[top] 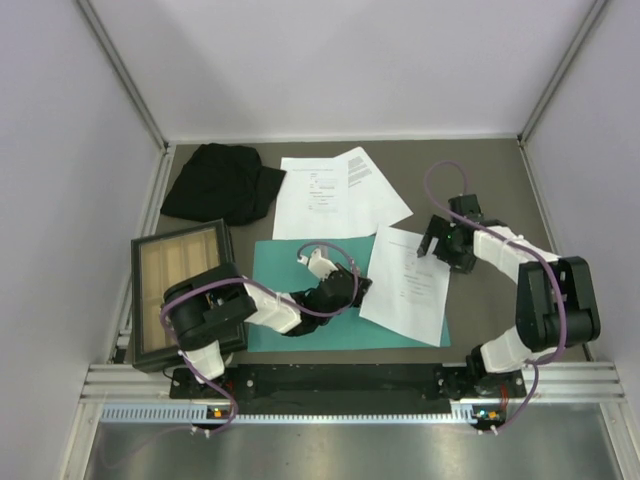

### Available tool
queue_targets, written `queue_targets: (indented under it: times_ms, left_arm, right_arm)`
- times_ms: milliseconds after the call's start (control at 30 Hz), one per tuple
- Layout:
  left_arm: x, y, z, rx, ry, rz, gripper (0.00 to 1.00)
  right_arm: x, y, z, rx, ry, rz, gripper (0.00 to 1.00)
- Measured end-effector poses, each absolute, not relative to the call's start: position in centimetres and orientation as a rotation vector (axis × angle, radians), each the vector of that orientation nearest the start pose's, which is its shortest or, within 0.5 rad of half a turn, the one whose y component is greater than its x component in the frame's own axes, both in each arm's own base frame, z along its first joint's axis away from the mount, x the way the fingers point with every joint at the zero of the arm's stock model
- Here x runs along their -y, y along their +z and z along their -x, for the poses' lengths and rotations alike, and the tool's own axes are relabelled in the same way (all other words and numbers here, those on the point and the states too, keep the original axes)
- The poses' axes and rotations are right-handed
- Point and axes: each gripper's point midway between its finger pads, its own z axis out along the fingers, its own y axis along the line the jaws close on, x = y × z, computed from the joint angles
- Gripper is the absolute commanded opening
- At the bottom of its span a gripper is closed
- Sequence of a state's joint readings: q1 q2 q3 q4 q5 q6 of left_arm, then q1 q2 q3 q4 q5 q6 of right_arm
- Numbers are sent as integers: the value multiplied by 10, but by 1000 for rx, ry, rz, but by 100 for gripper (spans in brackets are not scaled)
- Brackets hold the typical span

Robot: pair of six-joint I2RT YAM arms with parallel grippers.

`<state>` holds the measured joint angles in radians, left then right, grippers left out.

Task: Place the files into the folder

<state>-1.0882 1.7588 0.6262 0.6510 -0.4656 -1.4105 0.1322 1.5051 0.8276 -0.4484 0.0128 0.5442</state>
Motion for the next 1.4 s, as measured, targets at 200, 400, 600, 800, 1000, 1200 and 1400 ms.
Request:
queue_targets:
  times_ms: [200, 400, 600, 800, 1000, 1200, 1400]
  left_arm:
    - [373, 42, -233, -2134, -1032, 660, 8]
    - [375, 39, -226, -2157, -1030, 638, 24]
    - [379, 47, -224, -2161, -1036, 594, 50]
    - [373, 56, -215, -2209, -996, 492, 61]
    - [368, 68, -200, -2261, -971, 289, 62]
    - [364, 102, -189, -2224, -1006, 96, 79]
    - [340, 136, -200, -2133, -937, 47, 84]
  right_arm:
    - [-69, 31, -322, -2640, 250, -476, 95]
    - [-79, 34, -340, -2616, 315, -404, 94]
    - [-82, 34, -342, -2614, 337, -362, 94]
    - [-89, 36, -347, -2604, 387, -331, 94]
    - [-94, 37, -349, -2597, 433, -301, 92]
    - [-97, 38, -348, -2599, 460, -288, 92]
    - [-98, 38, -346, -2605, 462, -293, 93]
